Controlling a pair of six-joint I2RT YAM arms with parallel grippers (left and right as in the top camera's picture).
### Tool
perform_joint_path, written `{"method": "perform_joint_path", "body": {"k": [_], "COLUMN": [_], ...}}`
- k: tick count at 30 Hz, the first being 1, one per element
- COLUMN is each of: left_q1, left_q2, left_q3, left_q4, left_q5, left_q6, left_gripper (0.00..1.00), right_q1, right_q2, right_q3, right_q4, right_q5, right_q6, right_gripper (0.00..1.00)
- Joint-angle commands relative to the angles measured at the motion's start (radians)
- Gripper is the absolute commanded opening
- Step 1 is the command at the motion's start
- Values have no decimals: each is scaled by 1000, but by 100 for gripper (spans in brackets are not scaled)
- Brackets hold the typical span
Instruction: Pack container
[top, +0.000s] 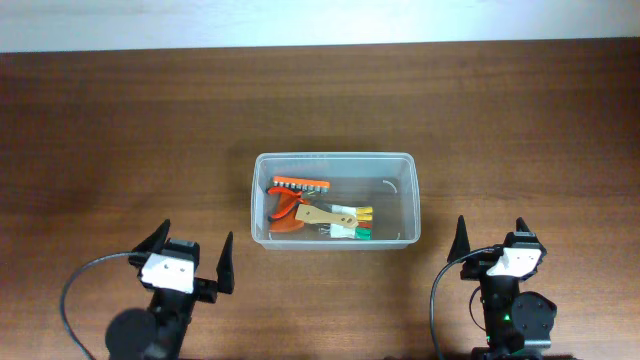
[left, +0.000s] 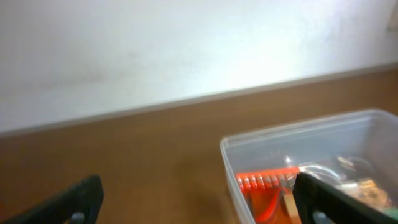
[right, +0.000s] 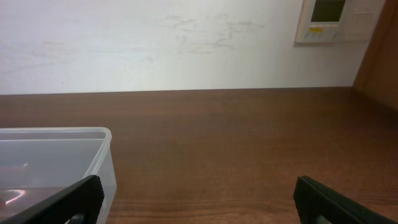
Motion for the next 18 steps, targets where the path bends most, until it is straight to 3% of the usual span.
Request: {"method": "perform_joint_path", "body": {"k": [1,3,6,10,14,18], "left_q1": [-6,-6,-7,-8,-8,-8], "left_q2": [-86,-114,-140,-140,-140,-140], "left_q3": [-181,-269,-360,-357,-357,-357], "left_q4": [193,316,377,264,264,264], "left_q5": [-122,-140,-114,-66,-63,-63], "left_q6": [-2,-1,-2,0,-7,-88], "left_gripper": [99,99,99,99,99,99], "right_q1": [10,10,10,10,10,10], "right_q2": [-8,-9,-8,-8,-8,-8], "right_q3": [-5,-5,-5,-5,-5,-5], "right_q4": [-7,-7,-7,-7,-7,-7], "right_q5": [26,26,26,27,27,27], "right_q6": [9,9,9,9,9,9], "right_gripper": [99,99,99,99,99,99]}}
